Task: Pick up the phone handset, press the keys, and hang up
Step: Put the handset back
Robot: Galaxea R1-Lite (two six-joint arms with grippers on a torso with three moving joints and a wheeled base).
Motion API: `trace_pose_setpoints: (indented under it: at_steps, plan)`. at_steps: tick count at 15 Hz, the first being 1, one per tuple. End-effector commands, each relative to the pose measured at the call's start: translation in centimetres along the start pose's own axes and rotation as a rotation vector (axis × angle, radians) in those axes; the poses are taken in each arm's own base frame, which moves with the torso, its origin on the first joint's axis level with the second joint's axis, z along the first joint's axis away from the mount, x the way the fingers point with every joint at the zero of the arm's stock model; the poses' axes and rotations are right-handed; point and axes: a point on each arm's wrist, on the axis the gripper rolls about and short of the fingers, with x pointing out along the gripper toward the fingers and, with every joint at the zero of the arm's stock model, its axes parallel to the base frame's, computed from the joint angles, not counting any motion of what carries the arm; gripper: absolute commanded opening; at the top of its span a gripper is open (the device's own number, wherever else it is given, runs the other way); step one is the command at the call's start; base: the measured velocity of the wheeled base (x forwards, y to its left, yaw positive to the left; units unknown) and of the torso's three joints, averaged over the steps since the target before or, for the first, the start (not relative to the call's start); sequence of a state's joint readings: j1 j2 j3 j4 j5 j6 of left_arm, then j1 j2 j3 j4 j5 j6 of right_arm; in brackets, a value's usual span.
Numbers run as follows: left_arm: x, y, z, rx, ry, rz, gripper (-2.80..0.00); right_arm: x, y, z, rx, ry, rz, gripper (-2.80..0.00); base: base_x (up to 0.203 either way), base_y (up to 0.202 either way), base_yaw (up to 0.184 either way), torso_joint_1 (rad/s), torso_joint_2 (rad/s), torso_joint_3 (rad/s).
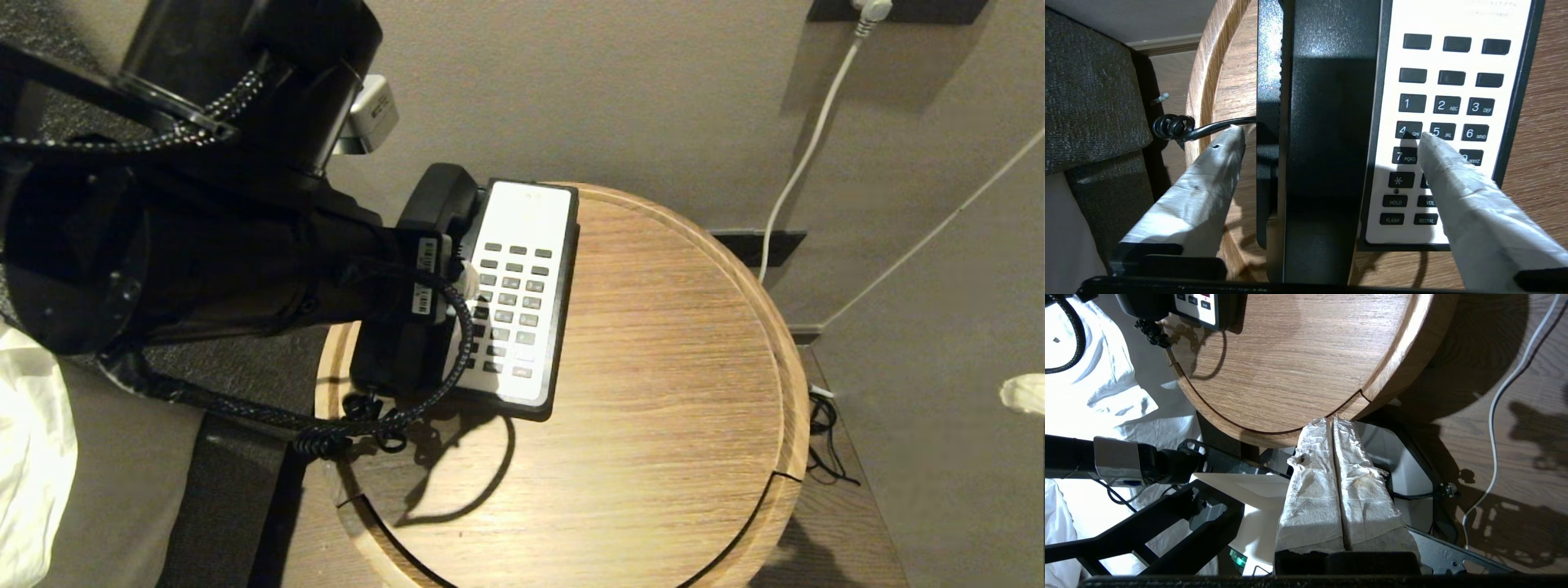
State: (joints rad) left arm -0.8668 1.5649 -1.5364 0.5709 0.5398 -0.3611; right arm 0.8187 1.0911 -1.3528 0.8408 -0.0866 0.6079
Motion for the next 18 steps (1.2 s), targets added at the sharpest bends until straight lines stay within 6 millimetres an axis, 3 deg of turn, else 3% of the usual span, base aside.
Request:
trace_pose_setpoints:
  at_steps: [1, 2, 18]
  plan:
    - [0.17, -0.03, -0.17, 0.003, 0.007, 0.007, 0.0, 0.01, 0.0, -0.01, 0.002, 0.003, -0.003, -2.8, 0.0, 0.0, 0.0, 0.0, 0.0, 0.0]
    - [0.21, -0.03, -0.24, 0.005, 0.009, 0.01, -2.8, 0.01, 0.01, 0.01, 0.002, 0.002, -0.002, -2.8, 0.0, 0.0, 0.0, 0.0, 0.0, 0.0]
    - [0.86, -0.28, -0.26, 0.001, 0.006, 0.014, -2.8, -0.14, -0.04, -0.04, 0.001, -0.001, 0.0, -2.8, 0.0, 0.0, 0.0, 0.0, 0.0, 0.0]
